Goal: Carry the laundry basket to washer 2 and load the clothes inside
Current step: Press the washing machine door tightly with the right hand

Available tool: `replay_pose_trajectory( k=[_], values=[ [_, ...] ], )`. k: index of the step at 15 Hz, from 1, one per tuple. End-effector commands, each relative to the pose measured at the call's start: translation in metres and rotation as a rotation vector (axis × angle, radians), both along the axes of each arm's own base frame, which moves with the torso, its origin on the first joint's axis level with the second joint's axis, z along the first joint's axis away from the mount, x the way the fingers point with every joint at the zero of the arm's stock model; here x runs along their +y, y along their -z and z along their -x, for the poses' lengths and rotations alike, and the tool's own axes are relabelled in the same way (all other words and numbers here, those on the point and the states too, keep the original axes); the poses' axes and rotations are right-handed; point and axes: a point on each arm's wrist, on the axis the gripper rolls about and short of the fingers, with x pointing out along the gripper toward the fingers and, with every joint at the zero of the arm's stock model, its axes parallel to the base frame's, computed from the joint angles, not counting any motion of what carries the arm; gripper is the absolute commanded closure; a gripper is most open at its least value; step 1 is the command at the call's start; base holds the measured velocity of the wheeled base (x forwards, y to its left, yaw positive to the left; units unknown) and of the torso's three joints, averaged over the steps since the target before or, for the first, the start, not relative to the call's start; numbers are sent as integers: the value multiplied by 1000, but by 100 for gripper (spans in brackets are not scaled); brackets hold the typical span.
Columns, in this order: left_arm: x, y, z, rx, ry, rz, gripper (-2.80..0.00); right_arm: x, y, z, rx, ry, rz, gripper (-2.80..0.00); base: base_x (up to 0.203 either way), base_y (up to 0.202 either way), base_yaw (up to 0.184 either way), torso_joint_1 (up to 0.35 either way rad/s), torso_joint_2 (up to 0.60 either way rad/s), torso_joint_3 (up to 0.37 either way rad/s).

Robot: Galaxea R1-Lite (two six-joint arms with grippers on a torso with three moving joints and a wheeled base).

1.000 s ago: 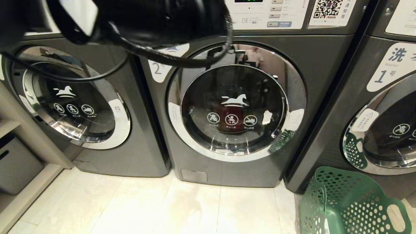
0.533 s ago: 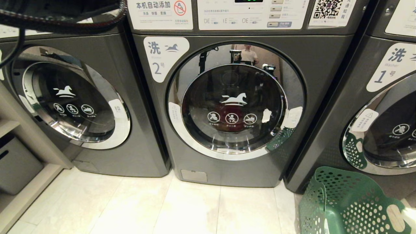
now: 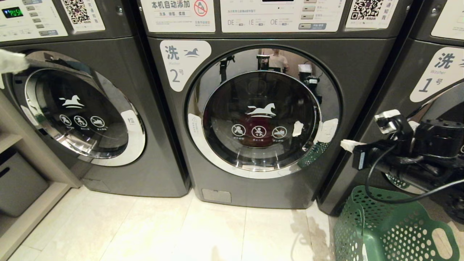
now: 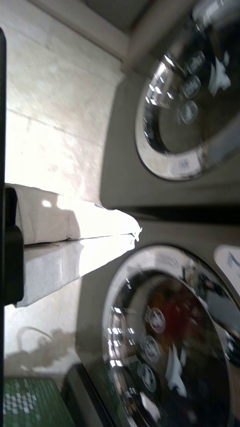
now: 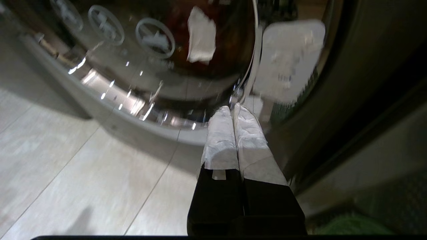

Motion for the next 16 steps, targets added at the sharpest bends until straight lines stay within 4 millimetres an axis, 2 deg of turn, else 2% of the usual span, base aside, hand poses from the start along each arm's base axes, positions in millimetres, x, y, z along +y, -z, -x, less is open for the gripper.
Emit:
replay_pose_trajectory(
  k=[1, 3, 5, 7, 10, 16],
  values=[
    [45, 10, 44, -18, -57, 26, 0, 5, 46, -53, 9, 1, 4, 0, 0, 0, 0, 0, 0, 0],
    [73, 32, 77, 54, -186, 20, 0, 5, 49, -84, -123, 51, 14, 0, 0, 0, 0, 0, 0, 0],
    [93, 58, 110, 180, -234, -5, 0, 5, 55, -101, -180, 76, 48, 0, 0, 0, 0, 0, 0, 0],
    [104, 75, 133, 247, -260, 17, 0, 3, 61, -113, -199, 129, 72, 0, 0, 0, 0, 0, 0, 0],
    [103, 80, 146, 286, -264, 51, 0, 3, 63, -117, -205, 140, 72, 0, 0, 0, 0, 0, 0, 0],
    [102, 83, 147, 301, -256, 49, 0, 2, 61, -120, -232, 159, 68, 0, 0, 0, 0, 0, 0, 0]
  ],
)
